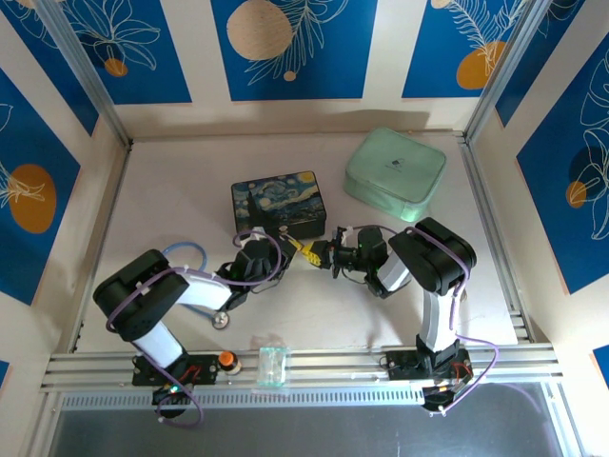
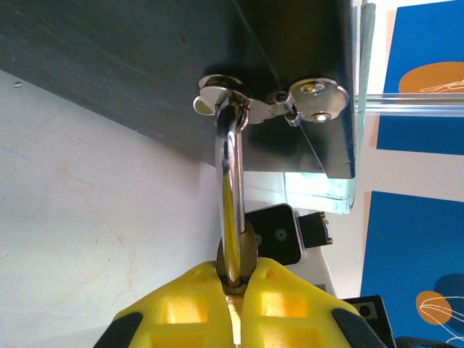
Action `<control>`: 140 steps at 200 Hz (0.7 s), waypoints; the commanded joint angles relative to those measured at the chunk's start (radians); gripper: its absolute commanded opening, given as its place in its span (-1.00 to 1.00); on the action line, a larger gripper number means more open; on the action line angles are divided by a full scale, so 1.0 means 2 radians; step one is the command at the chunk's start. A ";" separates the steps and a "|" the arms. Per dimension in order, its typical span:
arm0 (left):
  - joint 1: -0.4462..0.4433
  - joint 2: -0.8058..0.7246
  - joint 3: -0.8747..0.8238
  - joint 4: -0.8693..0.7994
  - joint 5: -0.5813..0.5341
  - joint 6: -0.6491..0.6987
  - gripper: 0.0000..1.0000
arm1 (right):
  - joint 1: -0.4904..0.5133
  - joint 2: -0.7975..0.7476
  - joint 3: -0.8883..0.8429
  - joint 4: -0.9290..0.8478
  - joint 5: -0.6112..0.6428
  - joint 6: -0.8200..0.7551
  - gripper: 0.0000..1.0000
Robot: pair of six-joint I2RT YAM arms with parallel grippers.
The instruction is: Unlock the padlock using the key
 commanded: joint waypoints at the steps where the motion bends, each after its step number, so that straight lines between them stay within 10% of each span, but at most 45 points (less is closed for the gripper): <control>1: -0.024 0.001 0.011 0.047 0.054 0.000 -1.00 | 0.012 -0.021 0.014 -0.004 0.010 -0.022 -0.99; 41: -0.024 0.002 0.010 0.026 0.049 -0.003 -1.00 | 0.013 -0.105 0.019 -0.201 0.013 -0.149 -0.48; 140: -0.021 0.000 0.013 -0.044 0.033 0.021 -1.00 | 0.022 -0.216 -0.025 -0.430 0.068 -0.329 -0.29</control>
